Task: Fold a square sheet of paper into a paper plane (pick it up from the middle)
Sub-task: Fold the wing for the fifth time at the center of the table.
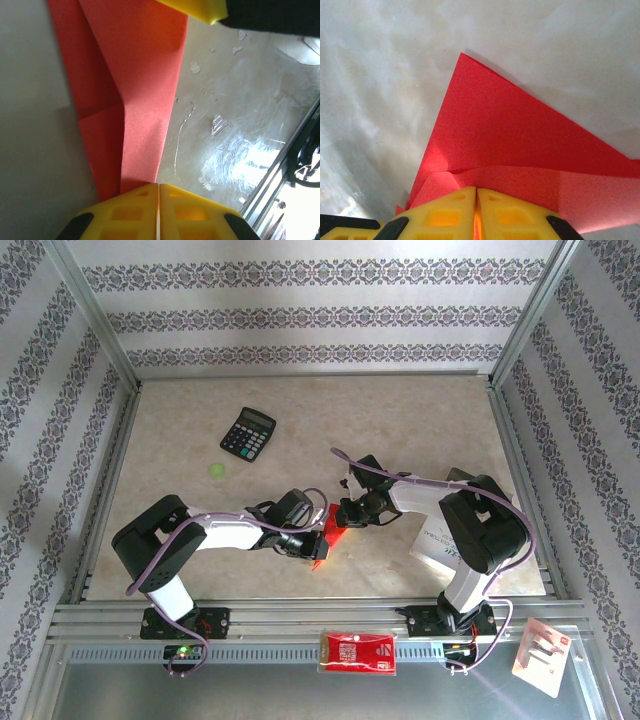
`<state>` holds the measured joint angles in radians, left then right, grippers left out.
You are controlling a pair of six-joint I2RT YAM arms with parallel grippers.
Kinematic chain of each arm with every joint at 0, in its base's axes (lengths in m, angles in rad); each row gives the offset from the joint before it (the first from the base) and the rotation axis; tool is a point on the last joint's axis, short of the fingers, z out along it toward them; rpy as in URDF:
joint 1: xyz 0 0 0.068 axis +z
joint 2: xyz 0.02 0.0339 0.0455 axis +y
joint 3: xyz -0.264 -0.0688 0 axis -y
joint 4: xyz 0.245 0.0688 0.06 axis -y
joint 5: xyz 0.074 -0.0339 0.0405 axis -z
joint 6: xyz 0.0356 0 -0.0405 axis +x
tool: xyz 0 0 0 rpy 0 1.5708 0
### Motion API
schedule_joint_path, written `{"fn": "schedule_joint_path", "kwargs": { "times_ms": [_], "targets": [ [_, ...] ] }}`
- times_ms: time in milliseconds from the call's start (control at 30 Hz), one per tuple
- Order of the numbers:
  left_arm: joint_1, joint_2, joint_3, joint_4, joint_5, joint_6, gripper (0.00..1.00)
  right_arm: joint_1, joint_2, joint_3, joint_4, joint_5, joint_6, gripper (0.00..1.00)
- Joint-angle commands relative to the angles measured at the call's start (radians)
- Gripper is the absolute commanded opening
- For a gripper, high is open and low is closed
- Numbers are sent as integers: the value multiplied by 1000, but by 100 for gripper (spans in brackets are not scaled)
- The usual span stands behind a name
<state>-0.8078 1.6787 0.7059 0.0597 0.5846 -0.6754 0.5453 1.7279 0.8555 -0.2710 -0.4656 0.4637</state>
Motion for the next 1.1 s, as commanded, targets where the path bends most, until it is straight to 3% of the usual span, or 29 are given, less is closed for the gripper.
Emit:
{"fn": "schedule_joint_path", "kwargs": {
  "times_ms": [0,1067],
  "targets": [
    [10,13,-44,-72,-14,24,8,-2,68,-15,-55,92,-16,13],
    [-36,-69,-112,-197,11,41,5,-2,125,18,-125,153,10,10]
  ]
}}
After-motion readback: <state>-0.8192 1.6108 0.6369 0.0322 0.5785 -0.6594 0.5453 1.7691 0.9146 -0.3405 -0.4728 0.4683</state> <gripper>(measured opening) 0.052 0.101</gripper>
